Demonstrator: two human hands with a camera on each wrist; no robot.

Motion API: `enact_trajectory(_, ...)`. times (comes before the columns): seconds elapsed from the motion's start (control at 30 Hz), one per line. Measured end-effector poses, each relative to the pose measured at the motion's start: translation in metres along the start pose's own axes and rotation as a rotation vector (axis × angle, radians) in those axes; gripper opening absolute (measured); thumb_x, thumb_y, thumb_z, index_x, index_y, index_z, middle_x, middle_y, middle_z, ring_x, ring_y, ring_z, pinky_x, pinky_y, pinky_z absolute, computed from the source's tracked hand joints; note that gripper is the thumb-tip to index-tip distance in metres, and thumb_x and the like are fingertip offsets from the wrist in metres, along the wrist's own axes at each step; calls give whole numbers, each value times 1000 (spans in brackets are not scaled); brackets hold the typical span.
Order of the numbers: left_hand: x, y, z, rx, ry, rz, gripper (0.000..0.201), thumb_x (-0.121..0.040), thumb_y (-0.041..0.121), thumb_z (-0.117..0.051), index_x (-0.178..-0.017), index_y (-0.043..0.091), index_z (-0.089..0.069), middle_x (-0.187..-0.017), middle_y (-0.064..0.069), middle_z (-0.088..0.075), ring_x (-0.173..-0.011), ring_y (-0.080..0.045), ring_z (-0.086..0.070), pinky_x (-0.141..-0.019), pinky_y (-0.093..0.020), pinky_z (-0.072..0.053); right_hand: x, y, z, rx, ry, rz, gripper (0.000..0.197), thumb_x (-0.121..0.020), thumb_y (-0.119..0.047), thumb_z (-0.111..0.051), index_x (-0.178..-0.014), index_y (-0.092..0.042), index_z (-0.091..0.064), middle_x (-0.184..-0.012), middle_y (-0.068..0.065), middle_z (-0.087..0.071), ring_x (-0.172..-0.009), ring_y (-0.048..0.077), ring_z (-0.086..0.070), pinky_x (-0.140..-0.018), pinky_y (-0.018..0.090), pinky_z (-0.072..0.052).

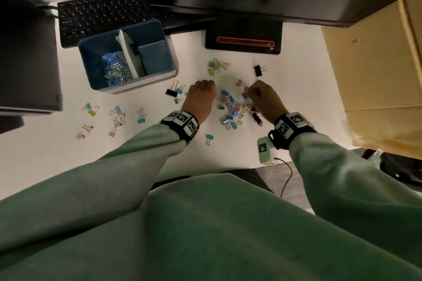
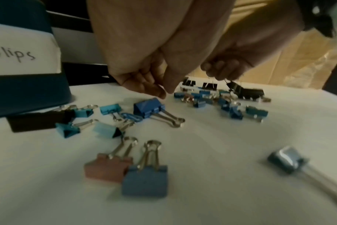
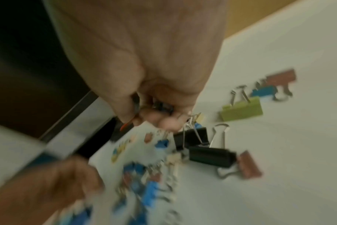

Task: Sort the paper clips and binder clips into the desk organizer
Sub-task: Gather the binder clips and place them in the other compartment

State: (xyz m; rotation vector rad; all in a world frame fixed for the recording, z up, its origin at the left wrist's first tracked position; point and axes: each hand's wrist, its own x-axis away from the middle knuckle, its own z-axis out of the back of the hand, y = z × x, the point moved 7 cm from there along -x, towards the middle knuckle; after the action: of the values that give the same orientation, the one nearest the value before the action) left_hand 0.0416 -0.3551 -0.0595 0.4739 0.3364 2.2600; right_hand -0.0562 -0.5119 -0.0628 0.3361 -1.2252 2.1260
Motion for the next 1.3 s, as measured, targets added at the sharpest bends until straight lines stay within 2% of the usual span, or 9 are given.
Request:
enact_trajectory(0.17, 15, -20, 18, 496, 93, 134, 30, -90, -1, -43, -113, 14, -56, -89, -6, -57, -75, -18, -58, -70, -27, -50, 5, 1, -27, 385, -62, 146, 26, -90, -37, -62, -109, -20, -55, -103, -2, -62, -87, 19, -59, -75, 32, -46)
enact_trajectory(0.37, 15, -9, 3, 412, 18, 129, 11, -92, 6, -52, -98, 7, -61, -96, -13, -60, -82, -23, -58, -76, -34, -50, -1, -3, -30, 334, -82, 79, 8, -95, -22, -52, -93, -17, -58, -95, 3, -65, -84, 22, -61, -79, 38, -54)
enact_trajectory(0.53, 9, 3, -13, 320, -52, 129, 11, -90, 12, -57, -101, 10, -59, -101, -10, -63, -90, -26, -62, -76, -38, -52, 1, -7, -13, 186, -60, 117, 13, -97, -19, -47, -93, -11, -57, -92, -1, -64, -82, 15, -58, -65, 17, -38)
enact_trajectory(0.67, 7, 11, -13, 179, -72, 60, 16, -93, 13, -53, -109, 10, -56, -103, -12, -61, -88, -26, -62, -68, -34, -48, 0, 3, -3, 70, -41, 27, 13, -100, -21, -41, -95, -10, -46, -83, -3, -58, -66, 10, -50, -57, 22, -36)
enact_trajectory(0.8, 10, 11, -15, 58, -75, 25, 12, -94, 14, -51, -103, 6, -55, -97, -12, -58, -84, -28, -61, -62, -30, -41, 7, 9, -1, -8, -21, -11, 12, -96, -6, -29, -104, -10, -38, -81, 10, -64, -58, 17, -55, -52, 26, -42)
enact_trajectory(0.97, 15, 3, -7, 111, -93, 42, 10, -93, 11, -52, -100, 5, -54, -95, -13, -58, -81, -28, -59, -63, -30, -44, 9, 7, -7, -49, -39, -34, 28, -92, 1, -31, -100, -10, -55, -74, 6, -63, -56, 14, -58, -50, 25, -46)
enact_trajectory(1.07, 21, -14, 15, 285, -29, 150, 7, -91, 12, -56, -96, 8, -54, -91, -9, -61, -79, -23, -62, -66, -34, -52, 8, -9, -17, -138, -79, -7, 26, -95, 2, -34, -98, -5, -59, -81, 13, -66, -57, 14, -60, -50, 26, -50)
enact_trajectory(1.2, 44, -50, 73, 548, 190, 326, 10, -92, 1, -53, -96, 6, -60, -87, -2, -64, -68, 5, -61, -55, -12, -49, 6, -77, -55, -195, -261, 121, 22, -98, 0, -37, -109, -2, -55, -89, 14, -68, -68, 19, -66, -59, 29, -56)
enact_trajectory(1.3, 65, -93, 121, 523, 397, 415, 15, -92, 3, -51, -98, 10, -62, -90, 3, -64, -78, -4, -59, -71, -7, -45, -3, -154, -92, -248, -318, 236, 15, -95, -1, -44, -106, -5, -54, -87, 14, -70, -71, 23, -70, -65, 31, -59)
